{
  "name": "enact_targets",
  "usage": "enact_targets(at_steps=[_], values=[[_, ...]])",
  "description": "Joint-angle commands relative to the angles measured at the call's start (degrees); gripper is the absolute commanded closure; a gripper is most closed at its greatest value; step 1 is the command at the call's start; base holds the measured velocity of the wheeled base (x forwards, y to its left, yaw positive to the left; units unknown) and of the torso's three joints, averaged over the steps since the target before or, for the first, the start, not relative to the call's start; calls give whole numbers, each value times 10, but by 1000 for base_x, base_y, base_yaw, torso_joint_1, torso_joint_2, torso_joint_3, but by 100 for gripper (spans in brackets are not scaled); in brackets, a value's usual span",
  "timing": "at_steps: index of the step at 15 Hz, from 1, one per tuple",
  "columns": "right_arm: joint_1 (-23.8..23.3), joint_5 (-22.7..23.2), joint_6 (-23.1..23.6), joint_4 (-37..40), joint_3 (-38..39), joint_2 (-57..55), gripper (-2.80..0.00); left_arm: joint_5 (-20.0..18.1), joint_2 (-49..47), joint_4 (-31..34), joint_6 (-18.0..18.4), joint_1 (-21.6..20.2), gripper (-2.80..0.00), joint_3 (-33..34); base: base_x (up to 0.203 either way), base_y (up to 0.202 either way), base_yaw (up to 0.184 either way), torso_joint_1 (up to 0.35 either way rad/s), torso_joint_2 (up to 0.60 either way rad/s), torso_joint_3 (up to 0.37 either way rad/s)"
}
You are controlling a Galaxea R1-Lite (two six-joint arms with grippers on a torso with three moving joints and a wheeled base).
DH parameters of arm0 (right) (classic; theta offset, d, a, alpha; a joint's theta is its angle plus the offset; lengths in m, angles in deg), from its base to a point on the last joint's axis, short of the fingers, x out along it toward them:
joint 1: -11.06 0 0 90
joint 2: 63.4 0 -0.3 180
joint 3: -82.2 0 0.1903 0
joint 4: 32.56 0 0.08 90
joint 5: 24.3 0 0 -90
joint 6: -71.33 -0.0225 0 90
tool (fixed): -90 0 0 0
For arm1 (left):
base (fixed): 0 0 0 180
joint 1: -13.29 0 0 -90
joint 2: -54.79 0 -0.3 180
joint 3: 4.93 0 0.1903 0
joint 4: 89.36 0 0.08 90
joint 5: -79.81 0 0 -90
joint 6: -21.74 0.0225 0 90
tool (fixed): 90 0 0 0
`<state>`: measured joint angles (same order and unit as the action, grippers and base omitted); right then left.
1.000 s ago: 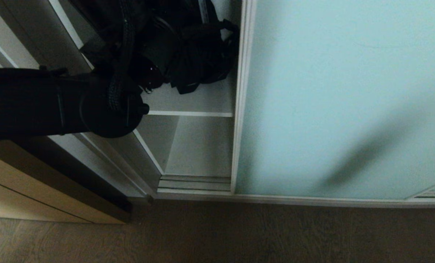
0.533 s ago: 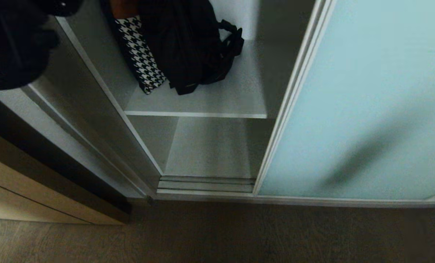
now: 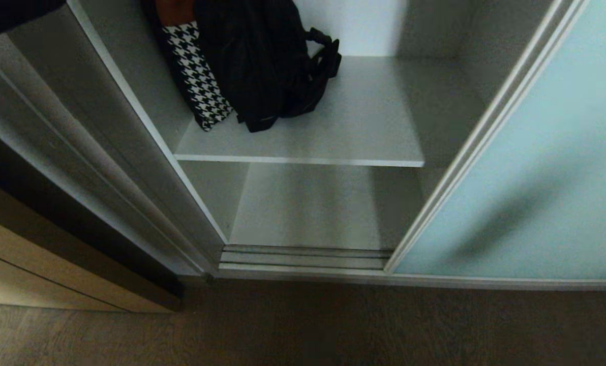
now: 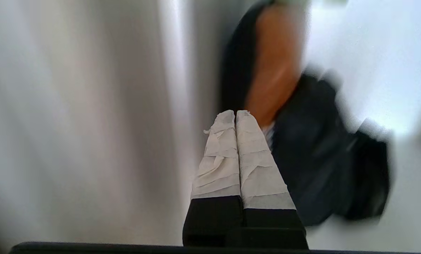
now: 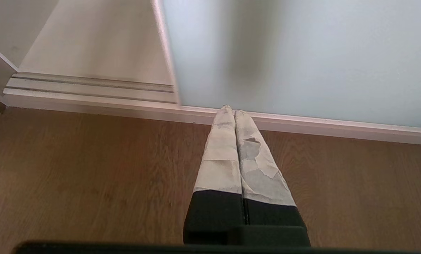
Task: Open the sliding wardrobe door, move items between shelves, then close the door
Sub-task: Open the door
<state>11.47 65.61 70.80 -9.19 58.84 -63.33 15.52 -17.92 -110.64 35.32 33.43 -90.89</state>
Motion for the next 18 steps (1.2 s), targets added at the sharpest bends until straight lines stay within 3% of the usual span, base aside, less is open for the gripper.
enact_targets(at_steps=[1, 7, 10, 12, 14, 16, 18], values=[[0, 0, 0, 0, 0, 1, 0, -7, 164, -4, -1, -45, 0, 151, 0, 0, 0, 0, 0, 0], [0, 0, 0, 0, 0, 1, 0, -23, 455, 17, -14, -108, 0, 443, 0, 0, 0, 0, 0, 0], [0, 0, 0, 0, 0, 1, 0, -21, 561, 97, -40, -141, 0, 511, 0, 0, 0, 0, 0, 0], [0, -1, 0, 0, 0, 1, 0, -11, 567, 103, -74, -152, 0, 560, 0, 0, 0, 0, 0, 0], [0, 0, 0, 0, 0, 1, 0, -16, 575, 105, -79, -173, 0, 603, 0, 0, 0, 0, 0, 0], [0, 0, 0, 0, 0, 1, 0, -59, 628, 139, -65, -189, 0, 622, 0, 0, 0, 0, 0, 0], [0, 0, 0, 0, 0, 1, 0, -91, 707, 238, -61, -197, 0, 624, 0, 0, 0, 0, 0, 0]])
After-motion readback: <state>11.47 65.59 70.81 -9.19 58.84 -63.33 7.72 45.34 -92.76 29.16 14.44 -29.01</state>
